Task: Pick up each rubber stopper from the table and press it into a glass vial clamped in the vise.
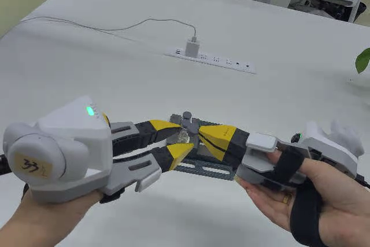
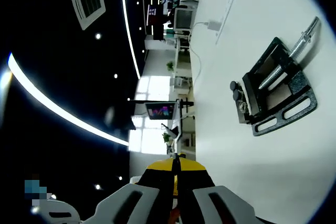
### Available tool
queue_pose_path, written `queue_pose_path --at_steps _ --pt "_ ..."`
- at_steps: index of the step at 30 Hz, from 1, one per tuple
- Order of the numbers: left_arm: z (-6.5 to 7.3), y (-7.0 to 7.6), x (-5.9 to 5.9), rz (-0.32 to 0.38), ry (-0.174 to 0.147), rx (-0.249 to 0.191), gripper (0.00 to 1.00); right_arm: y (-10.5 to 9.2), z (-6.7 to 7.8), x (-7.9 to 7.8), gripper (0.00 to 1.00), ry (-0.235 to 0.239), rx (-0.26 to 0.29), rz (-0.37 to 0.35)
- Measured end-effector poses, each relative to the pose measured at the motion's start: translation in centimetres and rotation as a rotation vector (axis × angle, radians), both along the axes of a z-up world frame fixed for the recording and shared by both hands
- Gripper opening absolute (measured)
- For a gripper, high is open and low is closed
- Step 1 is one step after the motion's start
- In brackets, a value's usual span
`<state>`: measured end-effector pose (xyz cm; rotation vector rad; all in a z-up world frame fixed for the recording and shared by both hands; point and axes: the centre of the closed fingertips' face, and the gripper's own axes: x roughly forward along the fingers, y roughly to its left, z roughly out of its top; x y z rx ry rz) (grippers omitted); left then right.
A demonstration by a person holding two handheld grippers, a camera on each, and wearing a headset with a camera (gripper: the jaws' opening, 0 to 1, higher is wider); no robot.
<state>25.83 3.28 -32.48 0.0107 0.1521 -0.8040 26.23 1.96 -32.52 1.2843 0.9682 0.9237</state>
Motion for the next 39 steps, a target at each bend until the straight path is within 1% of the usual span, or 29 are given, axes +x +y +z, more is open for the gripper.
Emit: queue_pose_path --at_steps 6,9,11,13,21,25,28,34,39 --pt "-0.1 -0.2 0.1 -0.011 0.001 0.0 0.1 0.1 -0.1 -0.4 0.0 0.016 0.013 0.005" --pt "-0.1 -0.2 0.1 -0.014 -0.005 0.004 0.09 0.2 -0.2 -0.6 0.0 0.028 0.017 0.009" --pt "-0.2 -0.4 0.0 -0.025 -0.001 0.002 0.07 0.3 -0.1 -0.7 0.0 0.035 0.025 0.012" --pt "-0.3 -0.5 0.0 -0.031 -0.004 0.009 0.07 0.3 0.0 -0.8 0.0 0.036 0.028 0.016" --pt "-0.2 -0.7 -0.2 -0.042 0.001 0.004 0.06 0.2 -0.2 -1.0 0.0 0.034 0.017 0.025" --pt "-0.2 -0.8 -0.4 -0.055 0.012 -0.009 0.05 0.2 -0.4 -1.2 0.0 0.028 0.007 0.034" --pt "-0.3 -0.8 -0.5 -0.063 0.017 -0.007 0.05 0.2 -0.4 -1.4 0.0 0.023 0.003 0.042" --pt "-0.3 -0.9 -0.7 -0.068 0.038 -0.034 0.05 0.1 -0.4 -1.6 0.0 0.024 0.014 0.047" --pt "-0.3 -1.0 -0.9 -0.076 0.05 -0.039 0.04 0.0 -0.4 -1.7 0.0 0.018 0.015 0.057"
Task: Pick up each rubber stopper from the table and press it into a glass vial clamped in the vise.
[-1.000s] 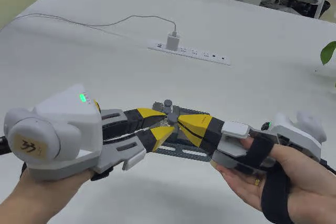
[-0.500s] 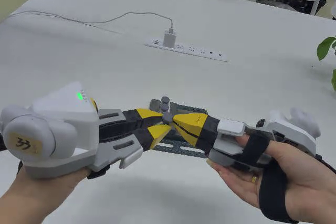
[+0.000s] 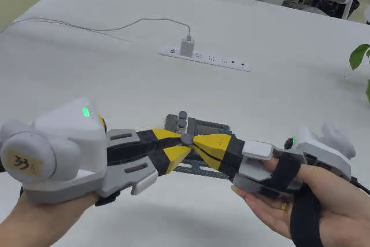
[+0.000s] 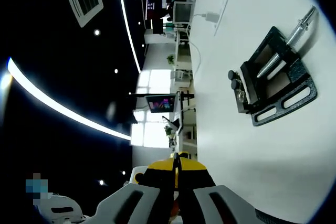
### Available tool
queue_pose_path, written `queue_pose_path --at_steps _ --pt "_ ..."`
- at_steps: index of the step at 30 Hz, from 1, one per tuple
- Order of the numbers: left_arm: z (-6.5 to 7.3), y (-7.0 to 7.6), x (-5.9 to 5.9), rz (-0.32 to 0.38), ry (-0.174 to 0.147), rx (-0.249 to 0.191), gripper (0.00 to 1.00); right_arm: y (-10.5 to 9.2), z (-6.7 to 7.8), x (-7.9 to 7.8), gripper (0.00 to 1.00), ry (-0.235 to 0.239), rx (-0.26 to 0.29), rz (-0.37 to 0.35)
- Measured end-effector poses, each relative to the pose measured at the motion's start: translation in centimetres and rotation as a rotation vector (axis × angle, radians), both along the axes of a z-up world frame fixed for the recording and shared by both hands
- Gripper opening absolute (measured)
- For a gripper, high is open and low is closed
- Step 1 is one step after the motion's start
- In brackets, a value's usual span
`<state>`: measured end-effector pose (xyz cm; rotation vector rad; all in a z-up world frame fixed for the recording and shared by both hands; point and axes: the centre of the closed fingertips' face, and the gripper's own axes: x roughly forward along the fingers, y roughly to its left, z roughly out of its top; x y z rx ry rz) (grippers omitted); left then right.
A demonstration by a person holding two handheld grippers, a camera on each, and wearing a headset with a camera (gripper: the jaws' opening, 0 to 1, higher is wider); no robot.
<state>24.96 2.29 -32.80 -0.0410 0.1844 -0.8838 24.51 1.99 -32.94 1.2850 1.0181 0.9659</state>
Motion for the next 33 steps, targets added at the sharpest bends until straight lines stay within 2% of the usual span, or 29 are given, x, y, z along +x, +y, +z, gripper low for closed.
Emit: queue_pose_path --at_steps 7,10,16,19,20,21,27,29,32,33 --pt "0.0 0.0 0.0 -0.007 0.006 -0.005 0.04 -0.1 0.0 -0.1 0.0 -0.001 0.002 0.007" --pt "0.0 0.0 -0.1 -0.015 0.023 -0.031 0.04 -0.2 0.0 -0.1 0.0 -0.005 0.003 0.013" --pt "-0.1 -0.2 -0.2 -0.017 0.03 -0.028 0.04 -0.3 -0.2 -0.2 0.0 -0.006 0.0 0.018" --pt "-0.2 -0.2 -0.2 -0.014 0.041 -0.039 0.03 -0.3 -0.2 -0.3 0.0 -0.027 -0.009 0.024" --pt "-0.3 -0.2 -0.3 -0.017 0.047 -0.043 0.03 -0.3 -0.2 -0.3 0.0 -0.061 -0.021 0.032" --pt "-0.4 -0.2 -0.3 -0.018 0.051 -0.043 0.03 -0.4 -0.3 -0.3 0.0 -0.061 -0.027 0.032" --pt "-0.6 -0.4 -0.4 -0.023 0.057 -0.039 0.03 -0.4 -0.5 -0.4 0.0 -0.119 -0.055 0.039" --pt "-0.8 -0.4 -0.4 -0.023 0.062 -0.033 0.03 -0.4 -0.5 -0.5 0.0 -0.155 -0.071 0.045" --pt "-1.3 -0.3 -0.5 -0.022 0.072 -0.021 0.03 -0.7 -0.3 0.0 0.1 -0.179 -0.08 0.034" --pt "-1.5 -0.2 -0.5 -0.021 0.077 -0.016 0.03 -1.0 -0.3 0.2 0.12 -0.225 -0.103 0.034"
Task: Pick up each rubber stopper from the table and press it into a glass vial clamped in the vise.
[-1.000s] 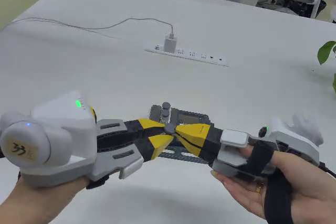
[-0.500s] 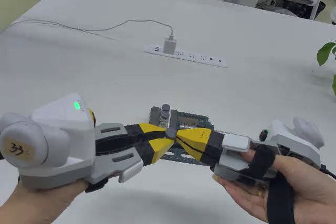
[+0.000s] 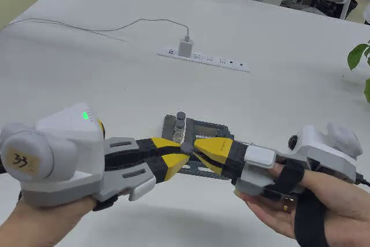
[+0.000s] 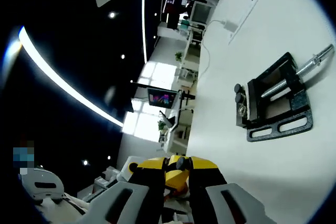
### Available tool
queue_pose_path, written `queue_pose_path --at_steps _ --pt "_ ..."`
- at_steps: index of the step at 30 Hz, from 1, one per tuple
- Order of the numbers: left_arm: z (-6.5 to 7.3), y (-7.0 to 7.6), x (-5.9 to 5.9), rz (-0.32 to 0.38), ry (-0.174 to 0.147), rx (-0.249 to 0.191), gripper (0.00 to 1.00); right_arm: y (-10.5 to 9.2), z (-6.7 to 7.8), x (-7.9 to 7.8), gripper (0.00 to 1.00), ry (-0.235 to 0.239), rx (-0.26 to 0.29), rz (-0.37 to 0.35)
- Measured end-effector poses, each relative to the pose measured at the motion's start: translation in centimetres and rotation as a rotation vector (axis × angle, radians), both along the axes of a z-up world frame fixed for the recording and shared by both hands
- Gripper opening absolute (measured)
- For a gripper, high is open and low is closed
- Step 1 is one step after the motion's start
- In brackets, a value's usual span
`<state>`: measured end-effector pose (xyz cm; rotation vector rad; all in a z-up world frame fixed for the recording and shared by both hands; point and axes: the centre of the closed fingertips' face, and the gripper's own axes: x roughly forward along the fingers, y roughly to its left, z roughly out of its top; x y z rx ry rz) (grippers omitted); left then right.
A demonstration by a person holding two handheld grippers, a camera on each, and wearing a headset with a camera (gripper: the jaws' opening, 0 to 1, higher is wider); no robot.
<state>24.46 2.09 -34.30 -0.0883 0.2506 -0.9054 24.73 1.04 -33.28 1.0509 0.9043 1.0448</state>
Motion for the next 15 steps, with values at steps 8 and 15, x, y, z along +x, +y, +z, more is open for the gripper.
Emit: queue_pose_path --at_steps 8,15 --pt "-1.5 -0.1 -0.7 -0.03 0.02 0.055 0.03 -1.1 -1.6 -0.5 0.26 -0.29 -0.252 0.164" --pt "-2.7 -0.5 -1.3 -0.066 0.036 0.092 0.03 -1.2 -3.1 -2.1 0.37 -0.6 -0.476 0.403"
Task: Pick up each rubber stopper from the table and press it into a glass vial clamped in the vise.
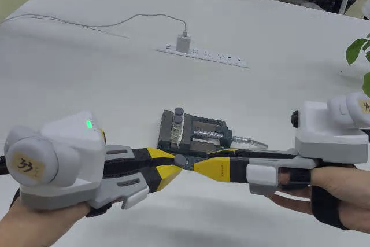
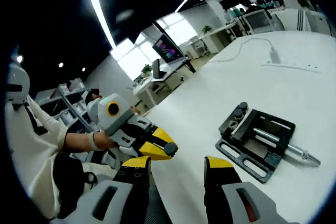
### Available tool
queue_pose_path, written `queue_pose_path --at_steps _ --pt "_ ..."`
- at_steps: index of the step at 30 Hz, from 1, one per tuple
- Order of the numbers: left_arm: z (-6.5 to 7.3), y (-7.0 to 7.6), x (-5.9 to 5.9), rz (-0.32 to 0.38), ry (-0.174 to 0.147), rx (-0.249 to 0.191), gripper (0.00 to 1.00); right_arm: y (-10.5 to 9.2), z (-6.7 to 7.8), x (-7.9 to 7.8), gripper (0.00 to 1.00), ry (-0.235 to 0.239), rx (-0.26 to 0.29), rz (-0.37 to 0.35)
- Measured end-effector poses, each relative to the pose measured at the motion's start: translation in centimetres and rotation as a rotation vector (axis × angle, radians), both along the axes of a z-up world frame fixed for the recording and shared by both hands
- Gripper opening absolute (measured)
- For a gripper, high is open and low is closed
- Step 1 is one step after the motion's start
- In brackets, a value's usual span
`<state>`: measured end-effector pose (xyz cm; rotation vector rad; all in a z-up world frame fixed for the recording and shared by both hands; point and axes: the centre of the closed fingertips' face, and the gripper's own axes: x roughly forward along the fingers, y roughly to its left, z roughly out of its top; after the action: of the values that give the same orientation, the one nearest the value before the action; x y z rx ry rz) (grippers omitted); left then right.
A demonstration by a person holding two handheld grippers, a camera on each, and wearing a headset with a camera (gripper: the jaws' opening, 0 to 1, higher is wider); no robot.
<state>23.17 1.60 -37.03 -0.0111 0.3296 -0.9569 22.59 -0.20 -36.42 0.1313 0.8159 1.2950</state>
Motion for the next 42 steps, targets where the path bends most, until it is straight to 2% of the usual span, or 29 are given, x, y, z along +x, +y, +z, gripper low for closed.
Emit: queue_pose_path --at_steps 4,5,9,12,20,23,30,42 --pt "-0.4 -0.3 -0.3 -0.027 0.001 0.024 0.03 0.6 0.5 -0.6 0.37 -0.077 -0.032 0.09" --pt "-0.5 -0.4 -0.4 -0.036 0.001 0.032 0.03 0.8 0.7 -0.6 0.37 -0.116 -0.048 0.125" --pt "-0.7 -0.6 -0.6 -0.057 0.001 0.046 0.03 0.6 0.3 -0.7 0.37 -0.212 -0.128 0.241" --pt "-0.9 -0.9 -0.8 -0.078 0.003 0.061 0.03 0.4 -0.1 -0.9 0.32 -0.287 -0.197 0.344" --pt "-1.5 -1.8 -1.4 -0.12 0.011 0.09 0.03 0.0 -1.1 -1.6 0.21 -0.427 -0.334 0.55" --pt "-1.6 -2.0 -1.5 -0.13 0.012 0.096 0.03 0.1 -1.4 -1.9 0.18 -0.456 -0.36 0.602" --pt "-1.6 -2.3 -1.5 -0.145 0.014 0.106 0.03 0.2 -1.8 -2.0 0.12 -0.482 -0.396 0.661" --pt "-1.8 -2.6 -1.7 -0.161 0.025 0.11 0.03 0.0 -2.1 -2.3 0.11 -0.49 -0.429 0.72"
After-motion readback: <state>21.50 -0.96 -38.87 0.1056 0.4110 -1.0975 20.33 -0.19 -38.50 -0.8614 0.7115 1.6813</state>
